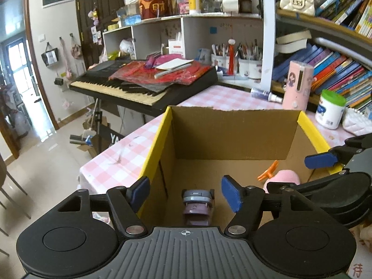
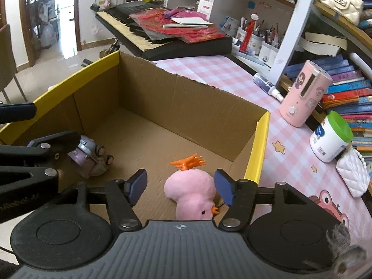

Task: Organize objects
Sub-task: 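Open both tools to drop the chick and toy car into the box, then withdraw both tools from the box toward the pink pig and tape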

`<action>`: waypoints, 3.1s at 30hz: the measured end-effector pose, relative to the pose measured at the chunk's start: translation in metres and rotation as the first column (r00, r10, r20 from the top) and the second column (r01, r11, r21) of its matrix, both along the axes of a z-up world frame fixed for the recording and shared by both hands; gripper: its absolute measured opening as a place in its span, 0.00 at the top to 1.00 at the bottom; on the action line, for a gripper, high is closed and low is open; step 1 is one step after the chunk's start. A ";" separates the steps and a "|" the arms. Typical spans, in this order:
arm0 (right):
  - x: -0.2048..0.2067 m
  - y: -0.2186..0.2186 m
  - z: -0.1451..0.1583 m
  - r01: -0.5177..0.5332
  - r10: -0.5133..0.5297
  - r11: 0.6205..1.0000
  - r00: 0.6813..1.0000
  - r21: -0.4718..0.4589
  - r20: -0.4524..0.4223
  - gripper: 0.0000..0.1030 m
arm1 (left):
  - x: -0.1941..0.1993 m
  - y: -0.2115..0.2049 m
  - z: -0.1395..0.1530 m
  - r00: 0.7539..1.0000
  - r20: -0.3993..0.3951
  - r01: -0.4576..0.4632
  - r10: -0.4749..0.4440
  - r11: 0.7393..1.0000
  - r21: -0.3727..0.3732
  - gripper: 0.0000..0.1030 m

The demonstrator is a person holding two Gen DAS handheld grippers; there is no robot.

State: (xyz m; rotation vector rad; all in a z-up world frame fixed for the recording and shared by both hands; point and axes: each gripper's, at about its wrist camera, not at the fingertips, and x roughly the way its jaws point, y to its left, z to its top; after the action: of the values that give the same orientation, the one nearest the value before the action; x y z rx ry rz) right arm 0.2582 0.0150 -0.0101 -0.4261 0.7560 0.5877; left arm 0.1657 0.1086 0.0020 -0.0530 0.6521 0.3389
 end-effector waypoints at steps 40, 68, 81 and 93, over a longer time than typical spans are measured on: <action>-0.175 -0.030 0.014 0.322 -0.331 0.944 0.921 0.076 0.205 0.16 | -0.137 0.016 -0.006 1.000 0.002 -0.011 0.011 0.999 -0.041 0.08; -0.253 -0.055 -0.028 0.513 -0.505 0.858 0.848 -0.014 0.163 0.03 | -0.183 -0.029 -0.026 0.992 -0.104 0.084 -0.076 0.994 0.076 0.07; -0.252 -0.096 -0.035 0.621 -0.610 0.783 0.779 -0.041 0.146 0.03 | -0.166 -0.072 -0.030 0.970 -0.131 0.217 -0.204 0.971 0.097 0.07; -0.223 -0.140 -0.035 0.674 -0.664 0.737 0.735 -0.049 0.137 0.02 | -0.130 -0.113 -0.030 0.954 -0.140 0.277 -0.265 0.957 0.080 0.07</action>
State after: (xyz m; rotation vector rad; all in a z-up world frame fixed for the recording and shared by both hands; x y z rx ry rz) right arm 0.0352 -0.1250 -0.0448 -0.2393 0.7705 -0.1620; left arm 0.0354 -0.0043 -0.0276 0.1535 0.7588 0.1086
